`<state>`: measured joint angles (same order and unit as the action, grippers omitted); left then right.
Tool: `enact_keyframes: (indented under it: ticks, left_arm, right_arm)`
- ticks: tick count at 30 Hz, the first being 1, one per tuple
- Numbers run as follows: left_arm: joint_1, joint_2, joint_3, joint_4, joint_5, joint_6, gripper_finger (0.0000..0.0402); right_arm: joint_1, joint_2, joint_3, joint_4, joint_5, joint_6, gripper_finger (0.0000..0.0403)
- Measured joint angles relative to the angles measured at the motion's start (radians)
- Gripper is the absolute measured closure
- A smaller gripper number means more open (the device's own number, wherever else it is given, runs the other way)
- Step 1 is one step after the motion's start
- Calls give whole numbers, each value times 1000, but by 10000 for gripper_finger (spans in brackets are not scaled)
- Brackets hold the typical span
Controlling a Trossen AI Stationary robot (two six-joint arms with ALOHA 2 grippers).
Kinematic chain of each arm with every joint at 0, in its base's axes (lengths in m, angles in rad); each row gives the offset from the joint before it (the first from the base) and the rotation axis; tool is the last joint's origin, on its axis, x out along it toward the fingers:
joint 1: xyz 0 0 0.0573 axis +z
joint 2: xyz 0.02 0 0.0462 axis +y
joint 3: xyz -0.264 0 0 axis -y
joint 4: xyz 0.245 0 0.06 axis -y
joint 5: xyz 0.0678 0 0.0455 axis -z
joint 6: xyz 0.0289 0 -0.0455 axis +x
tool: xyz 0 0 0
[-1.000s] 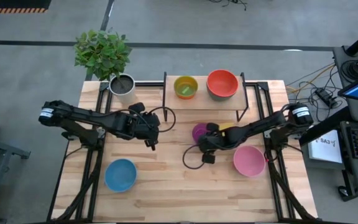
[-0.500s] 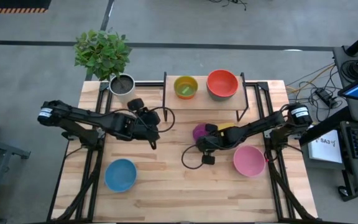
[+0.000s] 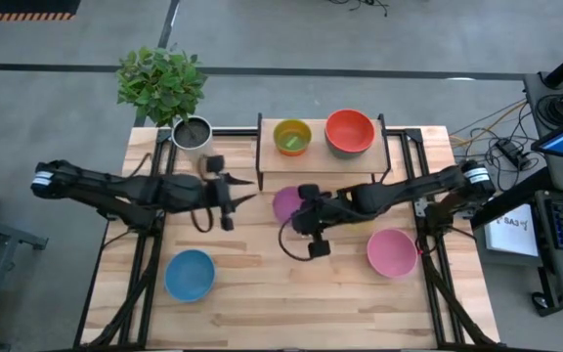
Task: Place and stack bowls onto a shelf
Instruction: Stack the small purple bowl on top of the small green bowl on the shelf
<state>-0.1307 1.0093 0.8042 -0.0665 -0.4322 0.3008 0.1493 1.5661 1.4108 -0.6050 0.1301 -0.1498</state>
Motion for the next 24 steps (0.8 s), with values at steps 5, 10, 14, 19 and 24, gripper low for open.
enact_keyframes:
  ticks: [5,10,14,19,24]
  left_arm:
    - [3,-110,-126,190,-4,22,281]
    - [4,-181,-192,298,-5,31,281]
    - [4,-211,-206,307,-9,31,281]
    - [4,-222,-201,306,-45,32,281]
    - [4,-211,-199,305,-57,60,281]
  right_arm:
    - [-58,-2,139,-54,4,-118,394]
    - [-157,-2,217,-71,3,-205,394]
    - [-258,-2,240,-69,4,-254,394]
    - [-383,16,248,-68,3,-303,394]
    - [-461,60,248,-70,1,-336,394]
